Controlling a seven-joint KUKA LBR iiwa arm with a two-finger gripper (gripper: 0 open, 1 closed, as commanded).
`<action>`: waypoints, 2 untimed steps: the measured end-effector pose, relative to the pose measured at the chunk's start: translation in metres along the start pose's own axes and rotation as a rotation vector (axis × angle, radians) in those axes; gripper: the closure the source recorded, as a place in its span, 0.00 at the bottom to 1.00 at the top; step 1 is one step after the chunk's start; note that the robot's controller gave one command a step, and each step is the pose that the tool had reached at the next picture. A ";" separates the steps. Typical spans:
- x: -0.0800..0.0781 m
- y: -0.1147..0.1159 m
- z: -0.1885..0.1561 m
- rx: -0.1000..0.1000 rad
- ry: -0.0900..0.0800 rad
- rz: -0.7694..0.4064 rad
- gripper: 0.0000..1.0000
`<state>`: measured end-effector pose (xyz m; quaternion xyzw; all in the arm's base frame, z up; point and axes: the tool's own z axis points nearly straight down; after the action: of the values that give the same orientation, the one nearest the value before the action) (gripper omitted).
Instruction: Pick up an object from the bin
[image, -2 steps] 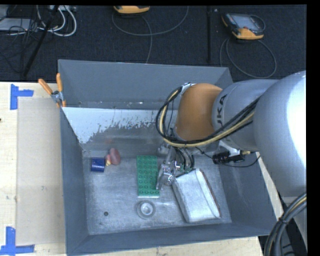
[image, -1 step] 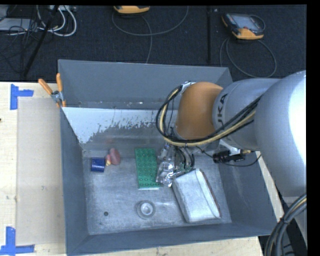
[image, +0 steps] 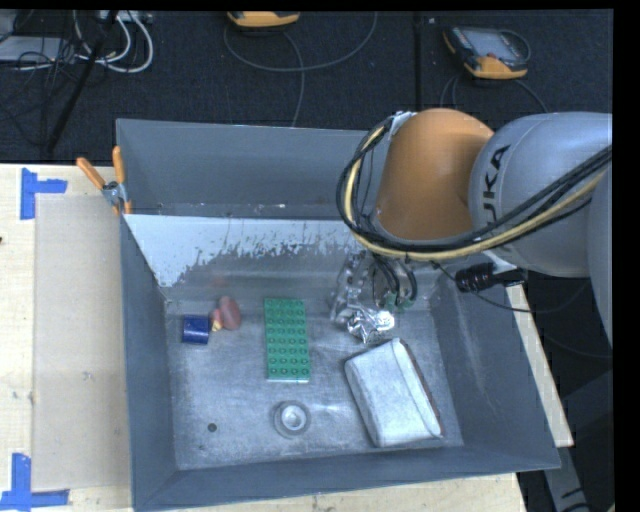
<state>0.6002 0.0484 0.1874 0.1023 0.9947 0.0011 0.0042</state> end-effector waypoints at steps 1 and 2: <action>0.002 0.000 0.005 0.003 0.008 -0.001 0.00; 0.019 0.073 0.108 0.003 0.007 -0.086 0.00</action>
Offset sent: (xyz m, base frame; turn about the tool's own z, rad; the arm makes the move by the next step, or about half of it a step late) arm 0.0000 0.0000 0.0000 0.0000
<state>0.5978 0.1233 0.0790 0.0593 0.9982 -0.0003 0.0006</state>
